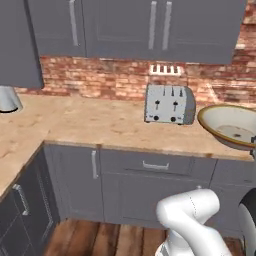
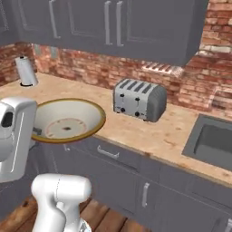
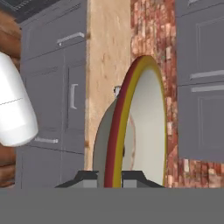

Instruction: Pick up the bowls from the cabinet and place each bowl in front of a stool on the dining counter.

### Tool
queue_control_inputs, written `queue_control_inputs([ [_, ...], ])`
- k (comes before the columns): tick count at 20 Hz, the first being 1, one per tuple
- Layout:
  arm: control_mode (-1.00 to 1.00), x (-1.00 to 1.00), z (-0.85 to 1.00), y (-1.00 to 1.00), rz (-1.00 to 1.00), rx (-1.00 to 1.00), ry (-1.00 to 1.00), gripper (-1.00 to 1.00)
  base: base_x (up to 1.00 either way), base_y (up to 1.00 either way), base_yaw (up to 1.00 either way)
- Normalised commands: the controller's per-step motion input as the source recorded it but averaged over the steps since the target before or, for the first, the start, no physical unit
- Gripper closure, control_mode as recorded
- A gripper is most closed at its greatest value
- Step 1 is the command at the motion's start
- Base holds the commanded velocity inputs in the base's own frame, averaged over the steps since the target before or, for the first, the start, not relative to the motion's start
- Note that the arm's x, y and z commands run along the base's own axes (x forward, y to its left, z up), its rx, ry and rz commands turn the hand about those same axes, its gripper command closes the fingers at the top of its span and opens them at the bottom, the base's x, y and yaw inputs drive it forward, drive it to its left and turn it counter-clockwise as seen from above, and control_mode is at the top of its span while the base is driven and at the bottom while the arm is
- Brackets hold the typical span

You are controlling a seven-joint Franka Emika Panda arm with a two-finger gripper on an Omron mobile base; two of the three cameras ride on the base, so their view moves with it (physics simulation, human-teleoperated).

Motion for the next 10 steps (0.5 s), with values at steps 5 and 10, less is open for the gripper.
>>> queue_control_inputs([
  [5, 1.0, 0.0, 0.0, 0.0, 0.0, 0.0, 0.0, 1.0, 0.0, -0.08, -1.0],
  [10, 1.0, 0.0, 0.0, 0.0, 0.0, 0.0, 0.0, 1.0, 0.01, -0.17, -0.95],
])
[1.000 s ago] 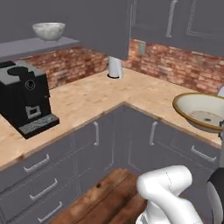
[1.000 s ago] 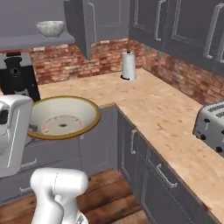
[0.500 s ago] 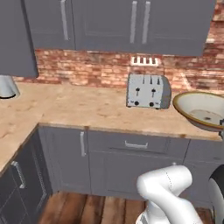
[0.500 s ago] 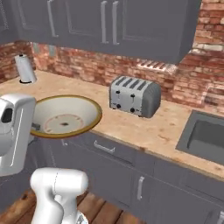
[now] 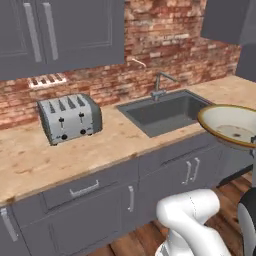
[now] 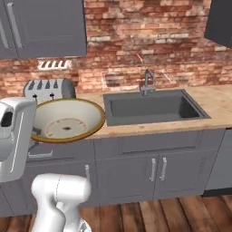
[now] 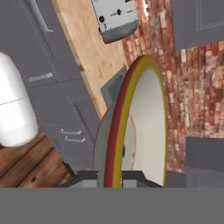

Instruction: Pick up the bowls from the cabinet and place each bowl in front of a stool on the dining counter.

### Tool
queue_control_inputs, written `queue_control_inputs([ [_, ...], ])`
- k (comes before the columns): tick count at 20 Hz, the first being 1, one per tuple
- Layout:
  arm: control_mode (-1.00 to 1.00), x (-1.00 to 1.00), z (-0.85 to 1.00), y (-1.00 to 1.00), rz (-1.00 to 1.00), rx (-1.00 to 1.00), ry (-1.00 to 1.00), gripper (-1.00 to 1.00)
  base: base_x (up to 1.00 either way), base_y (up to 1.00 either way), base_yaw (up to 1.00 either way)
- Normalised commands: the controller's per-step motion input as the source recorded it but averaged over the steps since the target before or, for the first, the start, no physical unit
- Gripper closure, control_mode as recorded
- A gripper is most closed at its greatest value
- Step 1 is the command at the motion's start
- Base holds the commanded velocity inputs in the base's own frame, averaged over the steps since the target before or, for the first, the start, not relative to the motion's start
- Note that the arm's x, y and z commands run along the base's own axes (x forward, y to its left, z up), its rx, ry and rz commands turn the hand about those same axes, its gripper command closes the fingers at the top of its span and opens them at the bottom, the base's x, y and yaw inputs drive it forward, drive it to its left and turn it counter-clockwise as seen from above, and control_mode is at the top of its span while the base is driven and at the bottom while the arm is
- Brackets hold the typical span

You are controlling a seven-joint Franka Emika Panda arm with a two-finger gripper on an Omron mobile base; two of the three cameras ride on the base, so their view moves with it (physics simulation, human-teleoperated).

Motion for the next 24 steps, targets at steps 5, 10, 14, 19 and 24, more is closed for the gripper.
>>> queue_control_inputs([
  [5, 1.0, 0.0, 0.0, 0.0, 0.0, 0.0, 0.0, 1.0, 0.25, 0.0, -0.94],
  [10, 1.0, 0.0, 0.0, 0.0, 0.0, 0.0, 0.0, 1.0, 0.36, 0.0, -0.91],
  [14, 1.0, 0.0, 0.0, 0.0, 0.0, 0.0, 0.0, 1.0, 0.44, 0.0, -0.88],
  [19, 1.0, 0.0, 0.0, 0.0, 0.0, 0.0, 0.0, 1.0, 0.67, 0.07, -0.81],
  [24, 1.0, 0.0, 0.0, 0.0, 0.0, 0.0, 0.0, 1.0, 0.99, 0.23, -0.55],
])
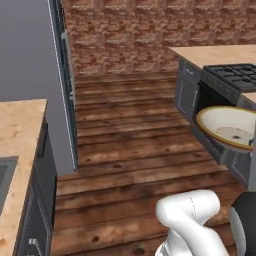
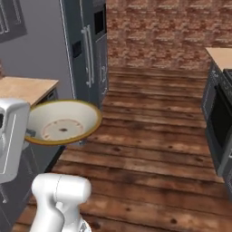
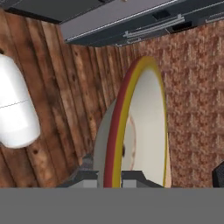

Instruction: Pick up the bowls from the cabinet and place each bowl in front of a stool on the dining counter.

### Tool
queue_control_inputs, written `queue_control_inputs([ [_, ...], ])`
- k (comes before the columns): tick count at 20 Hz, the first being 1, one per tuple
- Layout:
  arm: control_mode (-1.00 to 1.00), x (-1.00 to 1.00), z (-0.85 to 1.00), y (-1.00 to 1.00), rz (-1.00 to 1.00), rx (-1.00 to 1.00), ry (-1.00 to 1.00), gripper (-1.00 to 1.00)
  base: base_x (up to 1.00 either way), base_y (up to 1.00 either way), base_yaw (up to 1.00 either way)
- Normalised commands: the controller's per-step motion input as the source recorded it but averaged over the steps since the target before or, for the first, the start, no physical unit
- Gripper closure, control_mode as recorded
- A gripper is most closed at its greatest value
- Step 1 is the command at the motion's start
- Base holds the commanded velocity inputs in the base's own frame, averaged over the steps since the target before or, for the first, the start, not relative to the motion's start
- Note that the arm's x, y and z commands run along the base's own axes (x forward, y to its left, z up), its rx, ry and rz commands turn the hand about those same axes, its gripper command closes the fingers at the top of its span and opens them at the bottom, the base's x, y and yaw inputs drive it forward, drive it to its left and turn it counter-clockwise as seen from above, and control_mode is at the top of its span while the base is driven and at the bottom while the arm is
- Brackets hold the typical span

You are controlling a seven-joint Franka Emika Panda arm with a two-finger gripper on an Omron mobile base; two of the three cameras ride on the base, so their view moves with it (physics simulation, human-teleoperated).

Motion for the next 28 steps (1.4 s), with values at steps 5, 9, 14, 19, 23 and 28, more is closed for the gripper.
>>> queue_control_inputs([
  [5, 1.0, 0.0, 0.0, 0.0, 0.0, 0.0, 0.0, 1.0, 1.0, -0.13, 0.05],
  [9, 1.0, 0.0, 0.0, 0.0, 0.0, 0.0, 0.0, 1.0, 1.0, -0.67, 0.34],
  [14, 1.0, 0.0, 0.0, 0.0, 0.0, 0.0, 0.0, 1.0, 1.0, -0.93, 0.39],
  [19, 1.0, 0.0, 0.0, 0.0, 0.0, 0.0, 0.0, 1.0, 1.0, -0.86, 0.16],
  [23, 1.0, 0.0, 0.0, 0.0, 0.0, 0.0, 0.0, 1.0, 1.0, -0.47, -0.1],
  [28, 1.0, 0.0, 0.0, 0.0, 0.0, 0.0, 0.0, 1.0, 1.0, -0.08, -0.3],
])
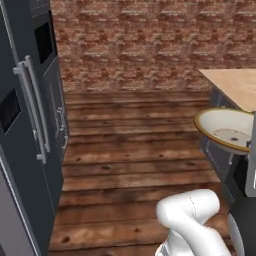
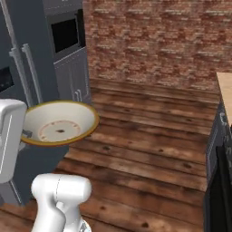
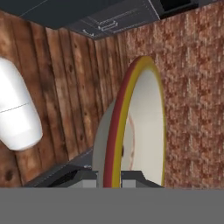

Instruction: Pick up the bowls from the cabinet and place each bowl in front of a stool on the dining counter.

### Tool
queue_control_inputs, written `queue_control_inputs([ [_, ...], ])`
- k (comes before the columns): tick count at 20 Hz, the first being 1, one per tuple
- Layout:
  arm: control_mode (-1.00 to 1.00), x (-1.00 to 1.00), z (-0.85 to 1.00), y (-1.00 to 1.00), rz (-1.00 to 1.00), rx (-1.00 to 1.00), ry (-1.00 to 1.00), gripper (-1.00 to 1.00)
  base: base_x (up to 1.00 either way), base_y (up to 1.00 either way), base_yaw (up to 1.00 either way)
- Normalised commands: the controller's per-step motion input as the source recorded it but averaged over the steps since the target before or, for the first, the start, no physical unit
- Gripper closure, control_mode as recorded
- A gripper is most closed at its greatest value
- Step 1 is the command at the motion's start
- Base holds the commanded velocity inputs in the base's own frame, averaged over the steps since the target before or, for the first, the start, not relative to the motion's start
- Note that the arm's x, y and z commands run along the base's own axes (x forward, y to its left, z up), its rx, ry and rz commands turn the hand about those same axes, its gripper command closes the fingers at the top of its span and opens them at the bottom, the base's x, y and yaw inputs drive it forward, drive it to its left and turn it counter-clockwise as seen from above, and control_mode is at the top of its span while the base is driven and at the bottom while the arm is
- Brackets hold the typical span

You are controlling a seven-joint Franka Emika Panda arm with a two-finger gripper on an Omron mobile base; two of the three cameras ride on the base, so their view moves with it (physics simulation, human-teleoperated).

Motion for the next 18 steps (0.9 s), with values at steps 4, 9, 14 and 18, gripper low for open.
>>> queue_control_inputs([
  [4, 1.0, 0.0, 0.0, 0.0, 0.0, 0.0, 0.0, 1.0, 1.0, -0.02, -0.3],
  [9, 1.0, 0.0, 0.0, 0.0, 0.0, 0.0, 0.0, 1.0, 1.0, 0.05, -0.2],
  [14, 1.0, 0.0, 0.0, 0.0, 0.0, 0.0, 0.0, 1.0, 1.0, 0.0, -0.04],
  [18, 1.0, 0.0, 0.0, 0.0, 0.0, 0.0, 0.0, 1.0, 1.0, 0.09, -0.02],
])
